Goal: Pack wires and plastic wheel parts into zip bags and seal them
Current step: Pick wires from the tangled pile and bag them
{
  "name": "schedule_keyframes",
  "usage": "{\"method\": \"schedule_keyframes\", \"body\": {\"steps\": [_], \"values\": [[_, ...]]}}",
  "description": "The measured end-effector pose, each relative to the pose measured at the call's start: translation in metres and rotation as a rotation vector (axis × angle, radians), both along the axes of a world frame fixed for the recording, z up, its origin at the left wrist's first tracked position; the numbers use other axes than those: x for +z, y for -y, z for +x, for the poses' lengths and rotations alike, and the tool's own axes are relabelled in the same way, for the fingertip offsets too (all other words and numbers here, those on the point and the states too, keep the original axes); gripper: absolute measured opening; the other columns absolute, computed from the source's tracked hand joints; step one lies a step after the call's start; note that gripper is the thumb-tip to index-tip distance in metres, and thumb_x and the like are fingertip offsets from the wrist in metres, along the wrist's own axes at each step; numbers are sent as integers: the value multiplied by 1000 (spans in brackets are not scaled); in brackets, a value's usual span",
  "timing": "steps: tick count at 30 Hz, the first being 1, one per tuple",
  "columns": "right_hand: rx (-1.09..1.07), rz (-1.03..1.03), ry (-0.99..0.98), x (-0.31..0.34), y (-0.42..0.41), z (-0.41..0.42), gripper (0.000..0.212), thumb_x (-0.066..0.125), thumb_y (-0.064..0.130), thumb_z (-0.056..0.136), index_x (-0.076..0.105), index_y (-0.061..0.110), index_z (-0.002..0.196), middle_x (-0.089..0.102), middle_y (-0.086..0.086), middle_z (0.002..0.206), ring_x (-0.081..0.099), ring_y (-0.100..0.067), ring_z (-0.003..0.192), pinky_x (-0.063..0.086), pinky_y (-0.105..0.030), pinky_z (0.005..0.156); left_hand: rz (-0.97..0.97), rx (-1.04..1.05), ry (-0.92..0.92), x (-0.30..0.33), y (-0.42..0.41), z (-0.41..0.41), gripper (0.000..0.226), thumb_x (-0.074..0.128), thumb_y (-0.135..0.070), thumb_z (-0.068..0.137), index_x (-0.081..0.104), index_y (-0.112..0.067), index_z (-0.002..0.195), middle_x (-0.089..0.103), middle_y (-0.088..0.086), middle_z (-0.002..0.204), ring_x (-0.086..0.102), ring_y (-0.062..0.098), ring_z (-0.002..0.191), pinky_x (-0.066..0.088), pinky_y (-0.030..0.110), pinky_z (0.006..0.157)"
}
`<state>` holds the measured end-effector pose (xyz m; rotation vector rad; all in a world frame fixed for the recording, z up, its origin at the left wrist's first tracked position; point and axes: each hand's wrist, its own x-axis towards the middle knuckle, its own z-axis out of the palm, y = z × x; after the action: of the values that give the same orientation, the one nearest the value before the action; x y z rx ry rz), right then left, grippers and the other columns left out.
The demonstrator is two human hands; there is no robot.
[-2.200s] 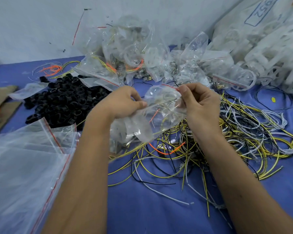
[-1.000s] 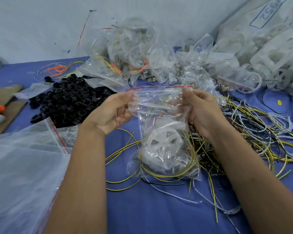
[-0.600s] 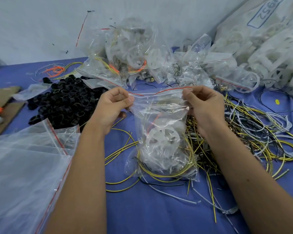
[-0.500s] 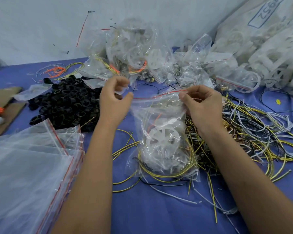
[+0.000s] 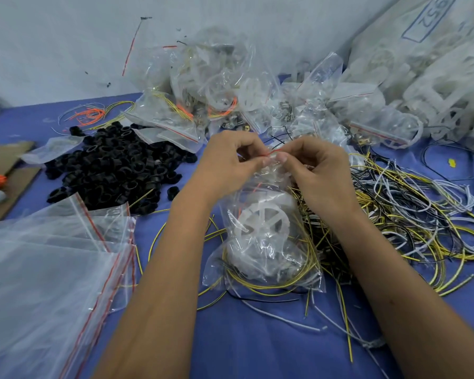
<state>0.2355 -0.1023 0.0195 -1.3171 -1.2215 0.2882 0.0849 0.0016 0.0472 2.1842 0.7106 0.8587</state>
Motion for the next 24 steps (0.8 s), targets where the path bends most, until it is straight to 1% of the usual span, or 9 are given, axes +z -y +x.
{"method": "schedule_keyframes", "body": {"steps": [2,4,6,9,13,16,19,22,24], "values": [[-48,12,50,2,1,0,7,76,16,89,76,22,85,73,9,79,66,-10,74,51,-25,62,11,-9,14,0,3,1,7,82,-11,86,76,-7,87,72,8,77,63,13,69,58,46,75],[-66,13,49,3,2,1,4,77,16,88,77,19,85,72,6,80,64,-9,75,48,-23,60,20,-23,30,0,6,3,6,81,-10,86,76,-6,87,72,9,79,67,21,75,58,44,75],[-75,11,67,4,3,1,4,77,15,88,77,16,84,71,3,81,63,-10,73,48,-24,62,27,-30,28,1,8,5,5,80,-9,86,77,-6,87,72,9,79,68,23,78,57,43,75],[-89,10,126,7,3,0,5,75,13,90,75,12,85,71,1,82,65,-13,76,54,-32,70,17,-34,31,3,8,6,4,80,-7,85,78,-7,88,73,6,79,66,14,75,57,40,75],[-93,2,168,7,4,-1,6,73,12,91,74,11,85,70,2,81,64,-14,76,54,-34,71,6,-24,38,2,9,6,5,81,-6,83,77,-6,86,72,6,78,67,17,75,58,38,75],[-91,14,184,6,2,-1,5,74,11,90,74,10,85,68,3,81,61,-8,74,49,-25,69,3,-29,28,2,8,7,7,83,-5,82,76,-7,81,69,1,72,63,9,68,55,31,69],[-92,33,211,5,2,-1,5,75,10,89,74,11,84,66,5,80,59,-5,73,43,-16,69,0,-40,12,2,6,6,16,83,-4,81,73,-15,76,65,-4,67,59,3,61,48,23,64],[-91,38,232,4,2,-1,3,76,10,88,75,11,84,64,8,79,58,-4,73,41,-14,68,-14,-44,4,1,3,4,15,85,-7,81,75,-17,76,67,-5,66,60,5,61,53,30,64],[-99,39,234,4,2,-1,3,75,10,87,75,11,85,64,8,79,58,-4,73,42,-15,69,-37,-18,17,-1,1,2,14,87,-13,80,76,-20,75,70,-6,66,64,7,63,58,36,69]]}}
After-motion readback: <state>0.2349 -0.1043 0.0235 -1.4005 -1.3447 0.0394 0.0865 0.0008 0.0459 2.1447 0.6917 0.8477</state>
